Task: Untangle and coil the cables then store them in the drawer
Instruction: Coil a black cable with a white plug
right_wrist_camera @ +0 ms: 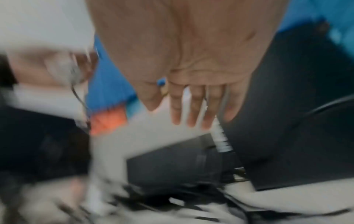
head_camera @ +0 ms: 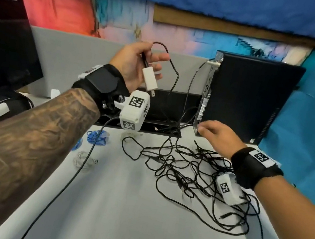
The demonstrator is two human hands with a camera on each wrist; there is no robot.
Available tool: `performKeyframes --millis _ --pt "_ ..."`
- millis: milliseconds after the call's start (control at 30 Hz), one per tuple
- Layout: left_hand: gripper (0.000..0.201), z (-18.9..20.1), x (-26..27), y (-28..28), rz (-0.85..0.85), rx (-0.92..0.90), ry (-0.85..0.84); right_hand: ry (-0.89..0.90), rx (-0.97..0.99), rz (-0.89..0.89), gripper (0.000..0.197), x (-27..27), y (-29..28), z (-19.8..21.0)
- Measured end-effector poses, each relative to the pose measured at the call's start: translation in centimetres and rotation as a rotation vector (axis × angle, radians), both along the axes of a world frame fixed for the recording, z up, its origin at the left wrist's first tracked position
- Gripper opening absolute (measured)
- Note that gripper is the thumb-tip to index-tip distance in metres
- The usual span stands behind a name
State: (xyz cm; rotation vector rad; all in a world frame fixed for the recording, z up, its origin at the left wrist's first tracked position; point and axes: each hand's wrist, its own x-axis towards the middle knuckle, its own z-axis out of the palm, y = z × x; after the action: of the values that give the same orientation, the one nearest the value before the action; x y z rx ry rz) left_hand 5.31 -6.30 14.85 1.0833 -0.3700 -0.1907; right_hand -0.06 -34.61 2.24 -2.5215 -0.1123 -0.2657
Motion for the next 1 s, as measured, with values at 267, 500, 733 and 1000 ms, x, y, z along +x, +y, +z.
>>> performKeyframes --millis 267,500,733,1000 --pt "0.024 0.6 0.0 0.8 0.169 0.042 -0.03 0.212 0.024 0.294 0.015 -1.1 5.0 1.8" --pt "0.04 -5.3 -1.9 -2.1 -0.016 0.812 -0.245 -0.075 0.616 0.187 0.01 -1.9 6.3 8.0" --pt "0.027 -7.3 -2.3 -4.2 -0.103 0.42 -0.146 -0.209 0.555 0.161 0.028 -1.6 5.6 6.8" --pt "0.05 -3.4 0.5 -0.4 0.147 -0.073 0.023 0.314 0.198 0.28 0.019 -2.2 1.2 -0.2"
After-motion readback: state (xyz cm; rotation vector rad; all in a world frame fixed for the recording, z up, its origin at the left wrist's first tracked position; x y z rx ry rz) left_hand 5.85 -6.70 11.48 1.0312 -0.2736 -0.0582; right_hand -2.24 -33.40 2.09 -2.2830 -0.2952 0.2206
